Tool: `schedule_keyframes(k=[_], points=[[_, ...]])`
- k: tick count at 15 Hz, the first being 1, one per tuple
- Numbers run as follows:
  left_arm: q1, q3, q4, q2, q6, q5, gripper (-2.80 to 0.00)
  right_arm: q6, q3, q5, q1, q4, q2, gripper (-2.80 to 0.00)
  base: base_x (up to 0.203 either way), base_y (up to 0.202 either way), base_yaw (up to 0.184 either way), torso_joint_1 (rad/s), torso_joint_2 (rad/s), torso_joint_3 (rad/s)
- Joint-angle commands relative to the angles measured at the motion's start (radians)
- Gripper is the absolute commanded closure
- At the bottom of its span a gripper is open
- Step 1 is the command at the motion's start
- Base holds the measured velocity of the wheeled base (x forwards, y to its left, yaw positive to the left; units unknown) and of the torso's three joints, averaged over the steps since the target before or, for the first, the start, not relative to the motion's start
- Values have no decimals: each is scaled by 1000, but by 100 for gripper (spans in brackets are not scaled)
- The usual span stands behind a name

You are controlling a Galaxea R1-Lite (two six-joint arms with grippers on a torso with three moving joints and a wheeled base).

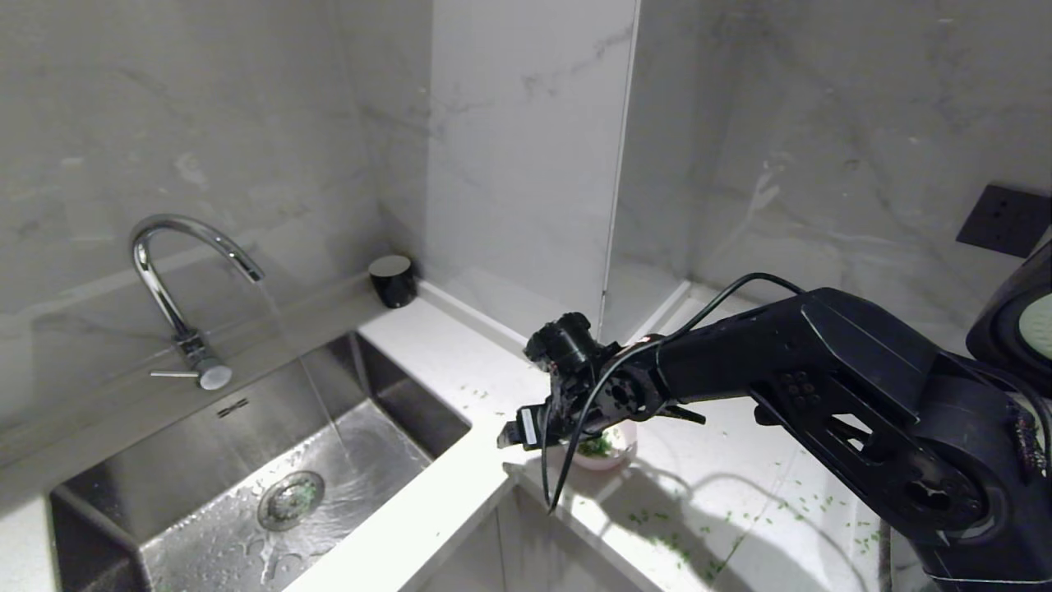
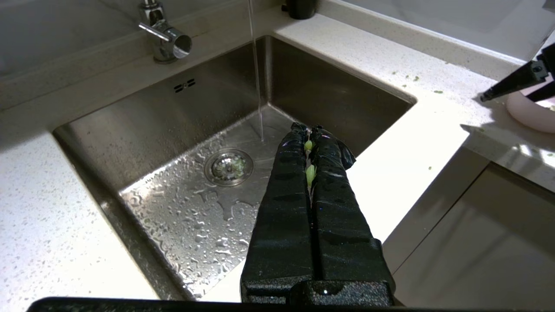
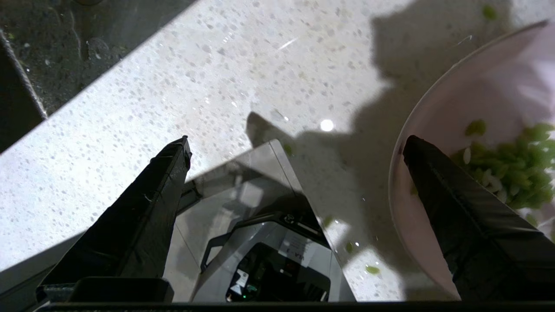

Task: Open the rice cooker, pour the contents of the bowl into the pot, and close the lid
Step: Pick up the bowl on the table

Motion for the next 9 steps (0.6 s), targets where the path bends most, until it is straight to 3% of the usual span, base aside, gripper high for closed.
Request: schedule_keyframes(k=[1,5,9], points=[[0,0,0,0,0,1,0,3,-36,1,10,2,22,-280,0,0,0,0,0,0],[0,0,0,0,0,1,0,52,-138,-1,41,55,63,-280,0,0,0,0,0,0],[0,0,0,0,0,1,0,59,-153,1,48,56,66,-280,0,0,0,0,0,0]])
